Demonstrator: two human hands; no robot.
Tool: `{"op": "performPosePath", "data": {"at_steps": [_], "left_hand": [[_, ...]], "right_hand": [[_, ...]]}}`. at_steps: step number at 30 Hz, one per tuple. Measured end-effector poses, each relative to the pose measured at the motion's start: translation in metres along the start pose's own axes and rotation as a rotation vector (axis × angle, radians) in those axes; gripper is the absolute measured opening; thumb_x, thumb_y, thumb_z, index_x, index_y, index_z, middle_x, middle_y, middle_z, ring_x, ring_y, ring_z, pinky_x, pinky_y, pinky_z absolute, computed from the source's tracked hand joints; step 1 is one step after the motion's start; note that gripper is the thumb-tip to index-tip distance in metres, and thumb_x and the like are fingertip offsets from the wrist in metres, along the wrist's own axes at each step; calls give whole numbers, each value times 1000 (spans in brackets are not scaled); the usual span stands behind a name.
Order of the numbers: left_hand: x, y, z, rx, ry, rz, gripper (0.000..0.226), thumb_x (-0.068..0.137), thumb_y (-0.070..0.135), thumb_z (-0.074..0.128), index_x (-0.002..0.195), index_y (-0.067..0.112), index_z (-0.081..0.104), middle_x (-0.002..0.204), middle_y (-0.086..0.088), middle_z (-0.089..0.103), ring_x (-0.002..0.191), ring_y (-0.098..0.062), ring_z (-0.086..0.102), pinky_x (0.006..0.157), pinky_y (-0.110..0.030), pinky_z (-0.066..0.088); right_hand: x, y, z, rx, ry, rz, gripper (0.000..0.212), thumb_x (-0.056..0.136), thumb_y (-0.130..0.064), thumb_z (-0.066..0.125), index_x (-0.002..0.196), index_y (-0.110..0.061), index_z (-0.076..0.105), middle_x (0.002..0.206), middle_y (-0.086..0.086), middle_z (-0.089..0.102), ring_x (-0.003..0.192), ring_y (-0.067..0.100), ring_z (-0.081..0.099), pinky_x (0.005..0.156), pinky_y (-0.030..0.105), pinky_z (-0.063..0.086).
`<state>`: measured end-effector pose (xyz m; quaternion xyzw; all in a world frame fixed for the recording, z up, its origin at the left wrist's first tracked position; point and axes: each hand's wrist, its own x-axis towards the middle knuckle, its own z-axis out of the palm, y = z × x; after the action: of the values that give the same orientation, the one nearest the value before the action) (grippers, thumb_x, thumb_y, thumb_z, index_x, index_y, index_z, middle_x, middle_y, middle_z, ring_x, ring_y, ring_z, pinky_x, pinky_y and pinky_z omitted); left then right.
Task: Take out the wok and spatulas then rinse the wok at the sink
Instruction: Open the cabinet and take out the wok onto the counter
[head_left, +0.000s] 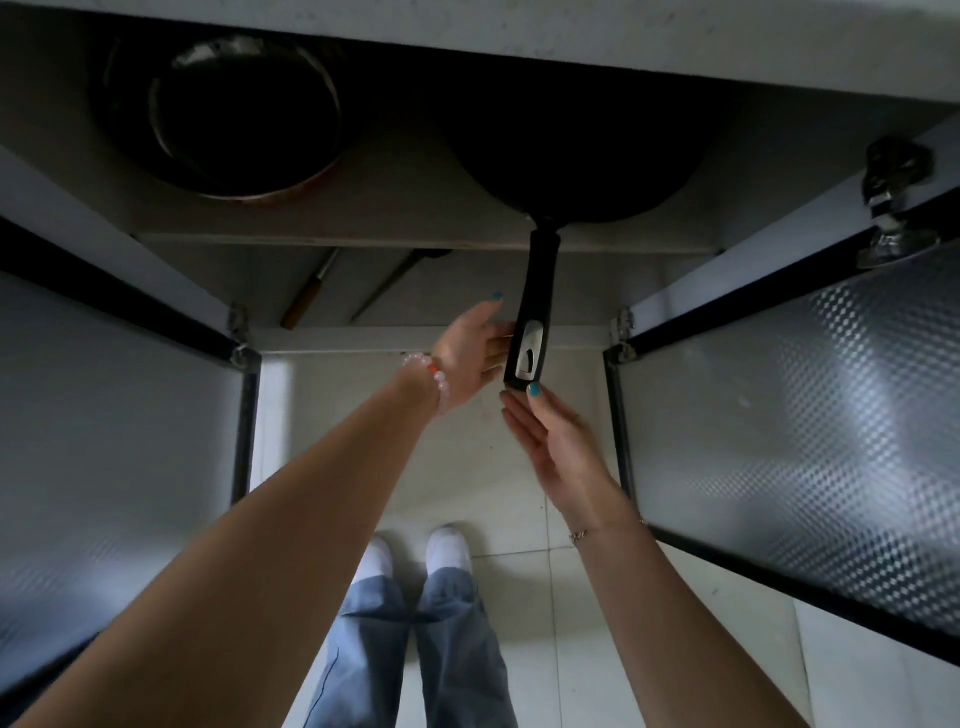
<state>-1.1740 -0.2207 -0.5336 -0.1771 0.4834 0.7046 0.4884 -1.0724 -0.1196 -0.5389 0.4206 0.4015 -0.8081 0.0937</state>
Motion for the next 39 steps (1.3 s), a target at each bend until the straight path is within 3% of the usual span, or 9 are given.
{"op": "performPosePath", "data": {"at_steps": [6,10,14,19,23,25,28,31,39], "left_hand": [[14,5,18,80,71,11,11,88,15,60,87,5,56,79,-7,62,63,-15,63,62,-25,56],[23,-5,23,204,271,74,22,79,15,72,70,8,53,56,-4,55,35,-8,51,38,-18,47],[22,-15,21,178,397,86,22,80,8,66,66,8,49,50,-3,52,26,-6,44,33,-15,40],[-7,-50,7,225,354,124,17,80,7,64,70,13,51,44,4,52,31,-5,46,34,-19,40],[-28,-79,-3,197,324,122,21,75,4,62,66,17,48,40,8,49,32,-7,43,35,-19,38],[-36,-89,-7,198,314,114,19,74,3,62,67,15,49,38,8,49,32,-8,43,35,-20,38],[-46,-99,-11,214,295,105,17,73,3,61,67,13,50,36,8,50,32,-8,44,35,-19,39],[-52,-105,-16,245,291,106,16,72,4,61,65,13,49,36,7,51,32,-9,45,36,-20,40],[-69,-111,-14,271,265,164,17,73,1,59,64,10,47,34,3,52,28,-12,45,33,-19,38]], "right_hand": [[6,-13,-27,3,91,56,23,96,-23,49,101,-7,65,94,7,75,95,20,68,75,27,53],[20,-40,-31,115,83,24,27,96,-26,45,107,-9,62,107,7,69,105,21,63,83,32,50],[32,-55,-20,106,-17,60,39,98,-38,37,112,-10,60,114,6,67,112,19,60,88,33,48],[37,-51,8,109,-165,169,58,92,-52,41,126,-6,53,117,11,67,112,22,61,94,33,47],[34,-36,29,186,-251,224,55,91,-42,47,124,1,53,121,17,64,113,26,61,102,35,43],[31,-26,39,210,-260,227,35,93,-28,49,112,0,57,107,15,67,98,24,66,95,33,50],[29,-11,52,167,-201,256,17,93,-18,51,86,-6,60,71,4,62,61,13,62,62,24,56],[28,-1,64,129,-110,306,26,90,-18,53,65,-15,46,44,-6,42,34,4,37,36,15,35],[18,11,70,20,-7,243,37,87,-11,51,57,-20,32,37,-10,28,28,3,23,30,14,22]]}}
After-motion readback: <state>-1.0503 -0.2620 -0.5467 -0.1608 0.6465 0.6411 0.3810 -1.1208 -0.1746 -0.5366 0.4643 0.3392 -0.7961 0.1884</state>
